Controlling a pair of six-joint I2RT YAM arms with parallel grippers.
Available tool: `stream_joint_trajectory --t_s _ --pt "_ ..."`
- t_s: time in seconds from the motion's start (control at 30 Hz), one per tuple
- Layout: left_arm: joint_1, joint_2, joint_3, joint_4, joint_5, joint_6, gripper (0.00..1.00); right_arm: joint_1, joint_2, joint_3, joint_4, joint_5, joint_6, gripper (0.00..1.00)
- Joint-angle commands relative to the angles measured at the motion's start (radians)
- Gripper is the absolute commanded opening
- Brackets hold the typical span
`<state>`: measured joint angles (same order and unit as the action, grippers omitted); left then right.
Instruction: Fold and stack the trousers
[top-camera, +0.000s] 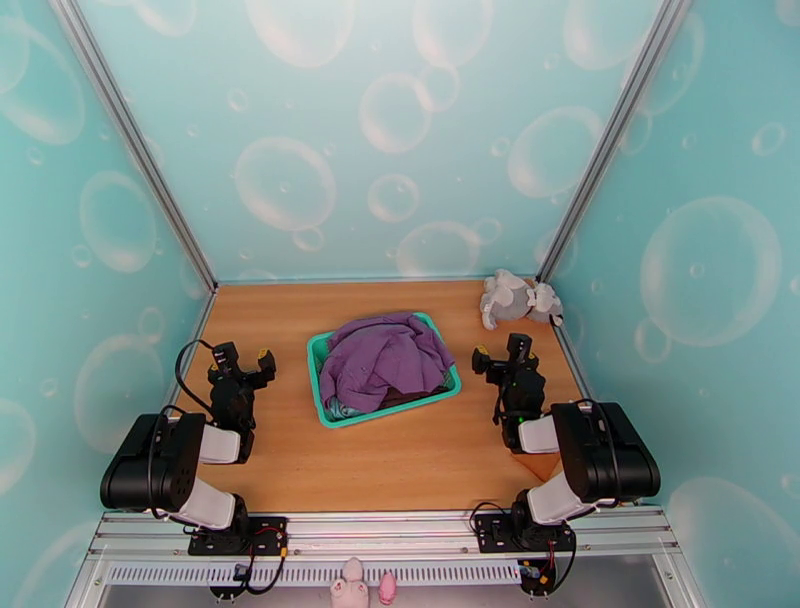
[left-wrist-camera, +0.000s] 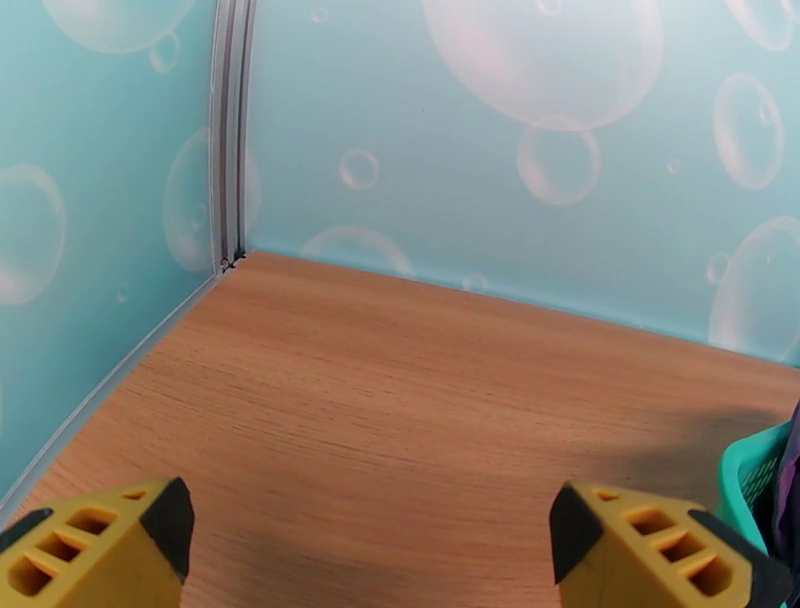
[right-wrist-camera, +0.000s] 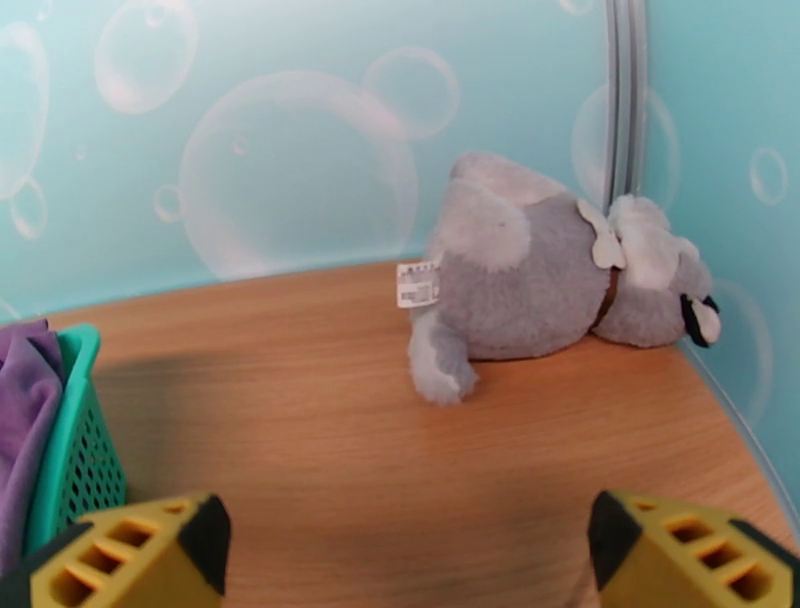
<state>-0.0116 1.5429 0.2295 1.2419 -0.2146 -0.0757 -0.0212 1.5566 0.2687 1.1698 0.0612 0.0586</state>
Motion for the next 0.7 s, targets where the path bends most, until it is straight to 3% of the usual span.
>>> stream_joint_trajectory --t_s 0.0,0.37,0.67 --pt "0.008 -0.001 -0.004 0.024 -0.047 -0.016 0.99 0.009 -0.003 -0.016 0.031 0.04 -0.013 0.99" --pt "-0.014 0.008 0.007 0.015 -0.047 0.013 0.99 0.009 -0.032 -0.055 0.086 0.041 -0.014 0.99" --pt "-0.015 0.011 0.007 0.021 -0.048 0.014 0.99 0.01 0.002 -0.006 0.017 0.079 -0.004 0.99"
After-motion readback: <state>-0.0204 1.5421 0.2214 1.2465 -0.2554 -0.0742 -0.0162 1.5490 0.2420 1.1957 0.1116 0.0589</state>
